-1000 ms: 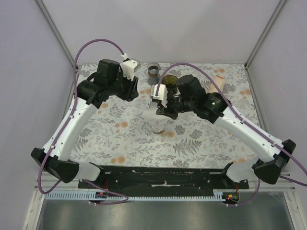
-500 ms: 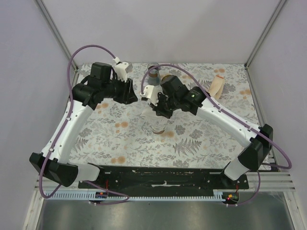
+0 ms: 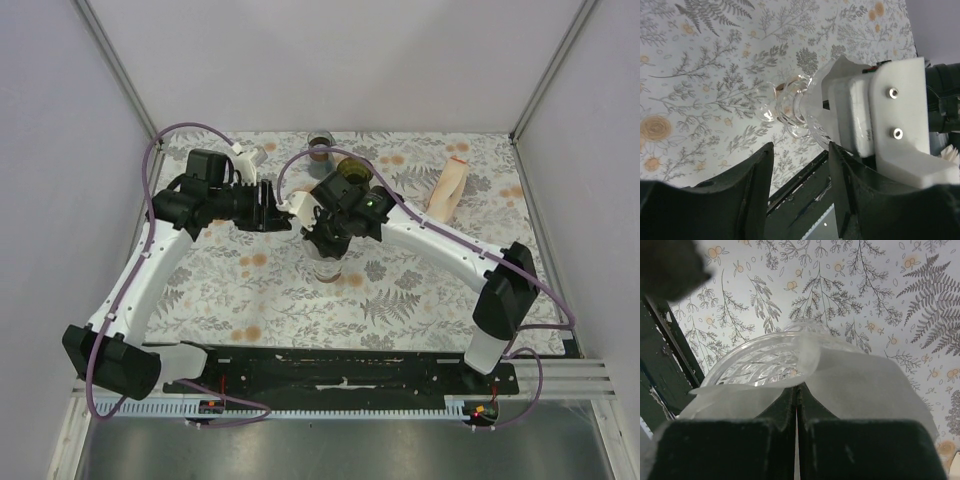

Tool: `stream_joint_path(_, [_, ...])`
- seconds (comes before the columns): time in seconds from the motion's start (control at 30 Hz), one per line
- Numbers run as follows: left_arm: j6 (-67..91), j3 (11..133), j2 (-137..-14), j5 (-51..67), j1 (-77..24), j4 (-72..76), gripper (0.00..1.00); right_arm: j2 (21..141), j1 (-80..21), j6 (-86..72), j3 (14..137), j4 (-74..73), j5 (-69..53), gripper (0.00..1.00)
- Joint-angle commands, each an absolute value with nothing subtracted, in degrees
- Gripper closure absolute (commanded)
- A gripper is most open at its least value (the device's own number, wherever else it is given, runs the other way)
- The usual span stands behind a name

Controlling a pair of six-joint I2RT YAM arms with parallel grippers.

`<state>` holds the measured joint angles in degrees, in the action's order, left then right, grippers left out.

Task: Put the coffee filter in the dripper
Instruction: Place the coffee filter in the coffee dripper.

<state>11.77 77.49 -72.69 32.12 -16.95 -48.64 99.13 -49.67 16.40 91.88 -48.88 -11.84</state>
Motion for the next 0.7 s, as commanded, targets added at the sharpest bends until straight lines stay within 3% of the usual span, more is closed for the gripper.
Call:
stream_joint_path(0.0, [16.3,75.9,-71.2,38.0,-17.2,-44.8,0.45,101.0,-49.7,11.5,94.7,-49.7,-10.5,1.00])
stream_joint_path(0.67, [18.3,69.3,-71.5,40.9,-20.0,-41.1,0.43,104.4,-49.7,2.4,99.7,-50.0,-8.9,0.98])
